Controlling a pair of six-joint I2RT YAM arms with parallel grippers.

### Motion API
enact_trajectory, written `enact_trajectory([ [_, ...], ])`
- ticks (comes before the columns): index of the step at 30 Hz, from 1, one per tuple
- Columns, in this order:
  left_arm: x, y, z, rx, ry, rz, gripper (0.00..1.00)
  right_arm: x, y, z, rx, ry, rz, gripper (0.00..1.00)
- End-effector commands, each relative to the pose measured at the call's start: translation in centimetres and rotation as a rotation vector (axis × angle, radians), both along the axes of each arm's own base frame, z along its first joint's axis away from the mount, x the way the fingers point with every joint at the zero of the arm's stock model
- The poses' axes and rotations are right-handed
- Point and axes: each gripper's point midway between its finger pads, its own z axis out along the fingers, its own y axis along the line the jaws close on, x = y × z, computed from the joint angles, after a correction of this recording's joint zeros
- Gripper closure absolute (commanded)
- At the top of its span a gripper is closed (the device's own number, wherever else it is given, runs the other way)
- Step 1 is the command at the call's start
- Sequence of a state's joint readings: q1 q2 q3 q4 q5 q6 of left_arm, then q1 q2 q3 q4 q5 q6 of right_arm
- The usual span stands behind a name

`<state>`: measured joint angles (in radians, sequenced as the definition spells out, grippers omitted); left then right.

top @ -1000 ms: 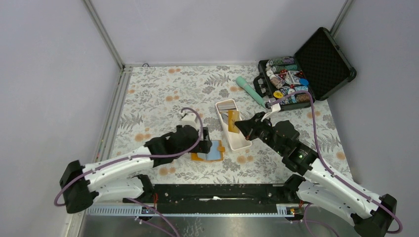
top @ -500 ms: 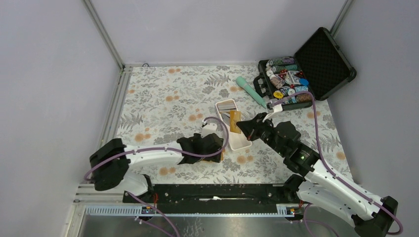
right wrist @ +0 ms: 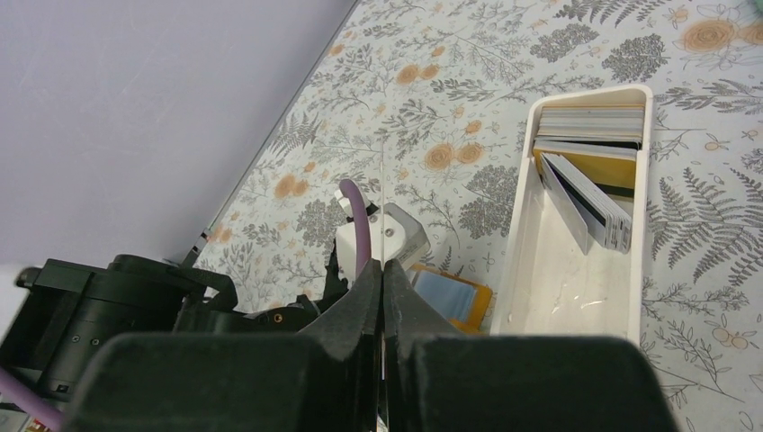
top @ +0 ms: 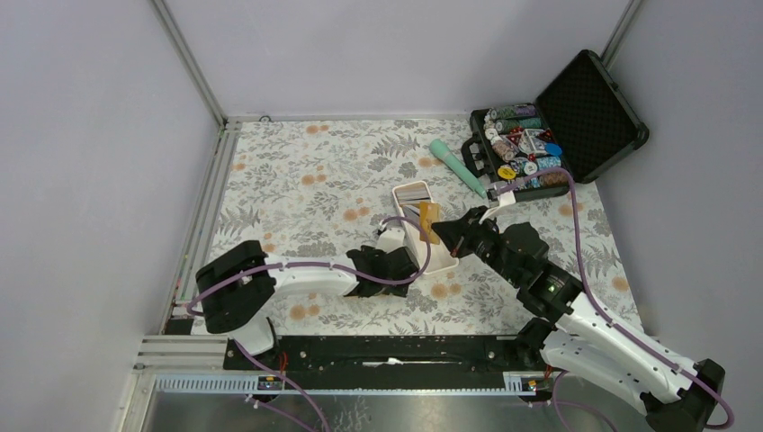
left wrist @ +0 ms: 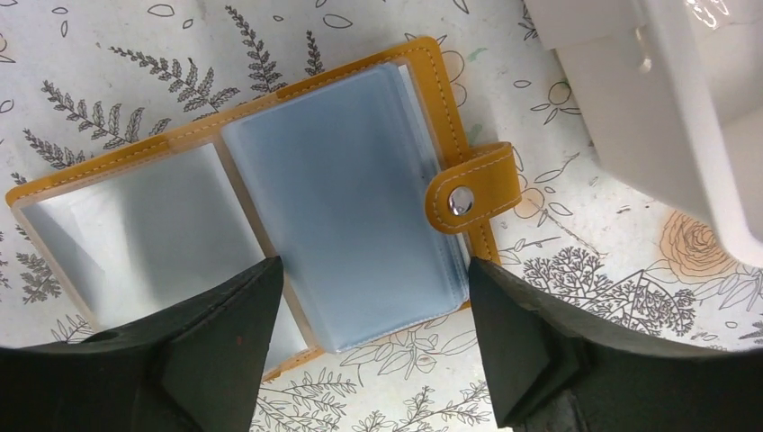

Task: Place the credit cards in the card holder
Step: Insert the credit card into the card holder.

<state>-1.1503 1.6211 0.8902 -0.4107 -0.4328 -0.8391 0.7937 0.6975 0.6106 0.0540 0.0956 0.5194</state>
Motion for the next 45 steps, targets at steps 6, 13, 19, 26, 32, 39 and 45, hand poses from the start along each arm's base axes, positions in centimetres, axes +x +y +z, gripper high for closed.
enact_trajectory([
  [6, 0.1, 0.0, 0.8, -0.042, -0.021, 0.037, 0.34, -0.2, 0.1, -0.2, 0.006, 0.0, 0.005, 1.0],
  [13, -0.2, 0.3, 2.0, -0.103, -0.034, 0.051, 0.37, -0.7, 0.9, -1.7, -0.004, 0.049, 0.047, 1.0],
  [19, -0.1, 0.5, 3.1, -0.125, -0.059, 0.035, 0.38, -1.0, 1.5, -2.9, -0.017, 0.092, 0.079, 1.0],
  [26, 0.1, 1.5, 3.2, -0.06, -0.083, -0.005, 0.39, -0.9, 1.6, -3.1, -0.025, 0.104, 0.077, 1.0],
  [32, 0.3, 3.4, 6.1, -0.128, -0.14, 0.082, 0.31, -0.8, 1.5, -3.3, -0.029, 0.106, 0.071, 1.0],
  [39, 0.7, 7.8, 5.6, -0.272, -0.089, 0.271, 0.13, -0.9, 1.6, -3.4, -0.028, 0.11, 0.077, 1.0],
  [45, 1.1, 9.0, 4.4, -0.415, -0.024, 0.327, 0.01, -1.1, 1.6, -3.5, -0.033, 0.114, 0.085, 1.0],
])
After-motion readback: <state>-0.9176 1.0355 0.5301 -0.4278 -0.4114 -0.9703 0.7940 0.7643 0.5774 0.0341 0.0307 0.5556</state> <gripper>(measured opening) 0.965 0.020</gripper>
